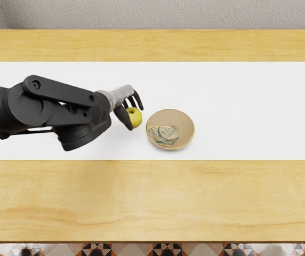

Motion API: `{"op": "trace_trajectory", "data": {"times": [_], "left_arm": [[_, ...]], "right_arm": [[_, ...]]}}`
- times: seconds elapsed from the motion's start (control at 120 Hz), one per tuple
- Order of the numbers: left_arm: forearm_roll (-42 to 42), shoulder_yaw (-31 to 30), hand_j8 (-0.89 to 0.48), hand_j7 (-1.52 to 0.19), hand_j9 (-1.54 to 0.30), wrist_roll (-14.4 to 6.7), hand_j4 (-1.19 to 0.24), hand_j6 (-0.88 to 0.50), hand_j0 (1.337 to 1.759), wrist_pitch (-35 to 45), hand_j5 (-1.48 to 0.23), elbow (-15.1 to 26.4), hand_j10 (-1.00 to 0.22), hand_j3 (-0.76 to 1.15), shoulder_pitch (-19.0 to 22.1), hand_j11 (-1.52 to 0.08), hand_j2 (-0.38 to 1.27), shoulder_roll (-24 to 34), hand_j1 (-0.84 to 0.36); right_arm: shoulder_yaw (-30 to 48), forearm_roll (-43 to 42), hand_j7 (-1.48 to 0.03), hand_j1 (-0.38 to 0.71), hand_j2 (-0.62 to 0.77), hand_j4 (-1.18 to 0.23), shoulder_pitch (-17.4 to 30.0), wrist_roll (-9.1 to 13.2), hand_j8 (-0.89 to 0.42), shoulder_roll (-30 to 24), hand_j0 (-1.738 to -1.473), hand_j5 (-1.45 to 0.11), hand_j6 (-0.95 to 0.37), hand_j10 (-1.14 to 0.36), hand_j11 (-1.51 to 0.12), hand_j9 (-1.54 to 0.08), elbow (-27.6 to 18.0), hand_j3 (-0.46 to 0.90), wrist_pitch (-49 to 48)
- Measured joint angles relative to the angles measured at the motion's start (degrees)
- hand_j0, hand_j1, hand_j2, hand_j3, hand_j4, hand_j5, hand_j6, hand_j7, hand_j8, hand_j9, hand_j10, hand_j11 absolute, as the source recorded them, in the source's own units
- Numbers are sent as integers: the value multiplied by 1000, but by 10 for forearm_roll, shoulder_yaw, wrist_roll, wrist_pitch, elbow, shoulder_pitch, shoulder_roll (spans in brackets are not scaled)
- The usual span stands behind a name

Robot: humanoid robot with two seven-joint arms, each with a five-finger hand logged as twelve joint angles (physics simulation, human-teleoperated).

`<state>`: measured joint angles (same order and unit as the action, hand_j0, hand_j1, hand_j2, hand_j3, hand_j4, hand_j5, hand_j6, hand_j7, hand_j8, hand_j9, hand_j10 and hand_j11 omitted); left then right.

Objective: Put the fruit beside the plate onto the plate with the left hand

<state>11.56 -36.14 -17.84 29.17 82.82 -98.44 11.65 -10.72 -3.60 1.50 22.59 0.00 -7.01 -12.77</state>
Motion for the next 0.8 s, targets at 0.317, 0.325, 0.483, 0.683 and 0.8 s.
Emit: {"op": "trace_trajectory", "data": {"times": [0.317, 0.325, 0.483, 0.683, 0.8], "left_arm": [[-6, 2, -496, -763, -769, -1, -587, -472, 1658, 0, -772, -15, -589, 0, 7, -769, 283, -19, -297], [-6, 3, -498, -764, -769, -1, -587, -473, 1658, 0, -772, -15, -589, 0, 7, -769, 284, -20, -299], [-8, 12, -501, -764, -769, -1, -587, -477, 1658, 0, -772, -16, -588, 0, 6, -769, 303, -22, -302], [-9, 16, -515, -762, -770, -1, -586, -488, 1658, 0, -774, -22, -588, 0, 7, -770, 317, -38, -297], [-9, 17, -513, -762, -771, -1, -586, -490, 1658, 0, -773, -32, -588, 0, 9, -771, 300, -48, -292]], "right_arm": [[0, 0, 0, -349, 0, 0, 0, 0, 0, 0, -1658, 0, 0, 0, 0, 0, 0, 0, 0], [0, 0, 0, -349, 0, 0, 0, 0, 0, 0, -1658, 0, 0, 0, 0, 0, 0, 0, 0], [0, 0, 0, -349, 0, 0, 0, 0, 0, 0, -1658, 0, 0, 0, 0, 0, 0, 0, 0], [0, 0, 0, -349, 0, 0, 0, 0, 0, 0, -1658, 0, 0, 0, 0, 0, 0, 0, 0], [0, 0, 0, -349, 0, 0, 0, 0, 0, 0, -1658, 0, 0, 0, 0, 0, 0, 0, 0]]}}
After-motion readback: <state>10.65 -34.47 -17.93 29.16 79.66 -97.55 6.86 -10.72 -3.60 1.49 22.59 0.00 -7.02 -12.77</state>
